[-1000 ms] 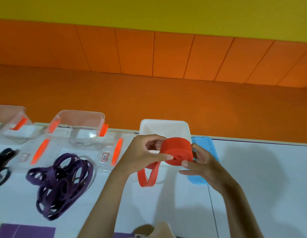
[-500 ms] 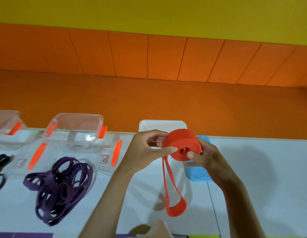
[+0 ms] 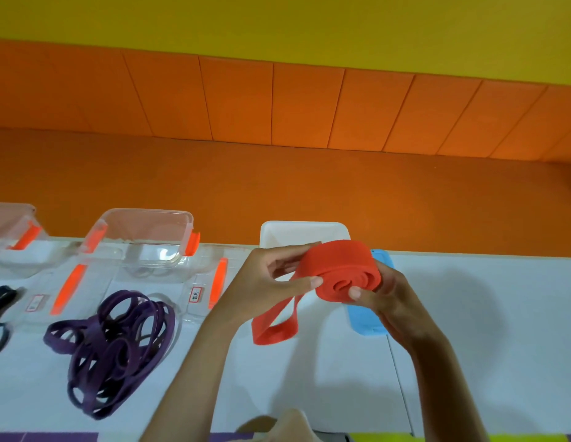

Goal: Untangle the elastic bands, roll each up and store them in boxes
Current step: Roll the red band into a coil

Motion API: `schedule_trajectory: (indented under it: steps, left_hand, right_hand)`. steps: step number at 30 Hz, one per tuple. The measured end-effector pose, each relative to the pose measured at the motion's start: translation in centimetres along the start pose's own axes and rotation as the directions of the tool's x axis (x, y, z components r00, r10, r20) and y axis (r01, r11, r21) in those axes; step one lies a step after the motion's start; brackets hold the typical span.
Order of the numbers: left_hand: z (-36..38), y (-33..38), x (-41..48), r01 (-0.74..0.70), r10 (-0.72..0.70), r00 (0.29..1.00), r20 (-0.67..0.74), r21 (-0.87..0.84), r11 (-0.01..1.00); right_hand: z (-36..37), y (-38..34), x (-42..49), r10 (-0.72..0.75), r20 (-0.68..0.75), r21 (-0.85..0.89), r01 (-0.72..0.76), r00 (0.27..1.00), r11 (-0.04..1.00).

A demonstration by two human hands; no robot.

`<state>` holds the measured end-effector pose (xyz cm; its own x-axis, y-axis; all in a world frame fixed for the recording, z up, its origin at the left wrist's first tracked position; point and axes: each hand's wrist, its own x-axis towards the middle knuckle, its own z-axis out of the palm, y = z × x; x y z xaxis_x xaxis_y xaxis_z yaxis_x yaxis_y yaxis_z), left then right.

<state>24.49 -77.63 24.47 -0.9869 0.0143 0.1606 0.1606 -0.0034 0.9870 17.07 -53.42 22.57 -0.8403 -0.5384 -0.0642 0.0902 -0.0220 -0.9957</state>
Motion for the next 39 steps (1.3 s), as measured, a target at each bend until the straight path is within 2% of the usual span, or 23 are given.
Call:
schedule_trajectory:
  steps: [4, 11, 14, 20, 24, 28, 31, 39]
  left_hand:
    - [-0.6, -0.2, -0.2, 0.037, -0.037, 0.999, -0.001, 0.089, 0.995]
    - [-2.3, -1.8, -0.9, 0.038, -0.025, 0.994, -0.111, 0.114, 0.993]
    - [-3.1, -2.0, -1.0, 0.047, -0.033, 0.994, -0.106, 0.138, 0.989]
    - [-3.2, -2.4, -0.9, 0.122, -0.129, 0.992, 0.014, 0.229, 0.966]
    - [-3.5, -2.3, -1.0, 0.179, -0.187, 0.982, 0.039, 0.157, 0.971]
    - [-2.8, -0.8, -0.4, 0.088, -0.087, 0.996, -0.006, 0.132, 0.987]
    - [-2.2, -0.1, 0.0, 0.071, -0.065, 0.997, -0.052, 0.123, 0.990]
    - [-2.4, 0.5, -0.4, 0.080, -0.076, 0.995, -0.070, 0.063, 0.995]
  right_hand:
    - [1.0, 0.7, 0.4, -0.009, -0.104, 0.104, 0.020, 0.994, 0.994]
    - [1.0, 0.0, 1.0, 0.047, -0.237, 0.111, -0.021, 0.970, 0.994]
    - [1.0, -0.6, 0.9, 0.055, -0.222, 0.093, -0.035, 0.973, 0.995]
    - [1.7, -1.7, 1.1, 0.003, -0.190, 0.046, 0.006, 0.982, 0.999]
    - [1.7, -2.8, 1.2, -0.039, -0.153, -0.056, 0.031, 0.987, 0.998]
    - [2.1, -3.5, 1.1, -0.050, -0.075, -0.165, 0.037, 0.996, 0.986]
    - [2.5, -3.6, 1.2, -0.055, -0.064, -0.256, 0.037, 0.996, 0.966]
    - [2.1, -3.3, 1.2, -0.047, -0.053, -0.143, 0.039, 0.997, 0.989]
